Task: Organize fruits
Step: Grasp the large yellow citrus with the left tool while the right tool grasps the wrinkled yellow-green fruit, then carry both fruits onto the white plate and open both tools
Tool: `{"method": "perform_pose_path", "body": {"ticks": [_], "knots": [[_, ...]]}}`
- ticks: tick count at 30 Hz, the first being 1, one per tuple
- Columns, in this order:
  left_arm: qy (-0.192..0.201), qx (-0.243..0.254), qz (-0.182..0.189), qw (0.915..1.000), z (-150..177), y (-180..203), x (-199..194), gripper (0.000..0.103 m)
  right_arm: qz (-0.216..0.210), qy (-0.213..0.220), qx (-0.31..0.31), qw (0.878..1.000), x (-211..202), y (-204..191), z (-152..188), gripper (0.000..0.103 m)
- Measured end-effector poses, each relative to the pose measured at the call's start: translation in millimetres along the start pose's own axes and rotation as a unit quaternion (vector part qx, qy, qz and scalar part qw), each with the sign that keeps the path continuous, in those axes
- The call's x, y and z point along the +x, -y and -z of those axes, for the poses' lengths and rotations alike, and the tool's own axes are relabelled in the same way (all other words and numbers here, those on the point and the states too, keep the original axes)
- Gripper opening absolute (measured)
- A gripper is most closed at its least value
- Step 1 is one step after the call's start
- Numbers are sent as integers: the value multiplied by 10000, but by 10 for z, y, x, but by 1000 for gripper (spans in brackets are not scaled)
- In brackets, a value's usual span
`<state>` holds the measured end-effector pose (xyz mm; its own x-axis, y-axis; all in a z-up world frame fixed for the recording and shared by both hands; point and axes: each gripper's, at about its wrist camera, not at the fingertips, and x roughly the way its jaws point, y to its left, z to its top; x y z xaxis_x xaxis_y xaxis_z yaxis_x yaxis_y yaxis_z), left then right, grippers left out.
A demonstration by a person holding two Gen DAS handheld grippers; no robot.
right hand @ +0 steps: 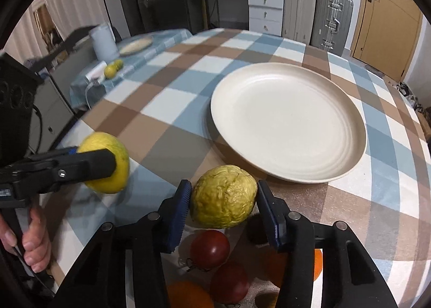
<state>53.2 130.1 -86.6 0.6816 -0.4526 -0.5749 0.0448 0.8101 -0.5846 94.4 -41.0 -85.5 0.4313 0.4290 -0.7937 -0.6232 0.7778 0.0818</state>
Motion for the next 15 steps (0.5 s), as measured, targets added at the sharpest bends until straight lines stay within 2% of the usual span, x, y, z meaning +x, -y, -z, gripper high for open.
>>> {"method": "perform_pose_path", "body": {"ticks": [10,15], "knots": [[17,275,-119,9995,-255,235,103,46,-847,675,709,9916,-346,318,-88,50],[50,435,-194,9989,-515,407,222,46,-1029,1076,854,9852,-557,530,-191,50]]}}
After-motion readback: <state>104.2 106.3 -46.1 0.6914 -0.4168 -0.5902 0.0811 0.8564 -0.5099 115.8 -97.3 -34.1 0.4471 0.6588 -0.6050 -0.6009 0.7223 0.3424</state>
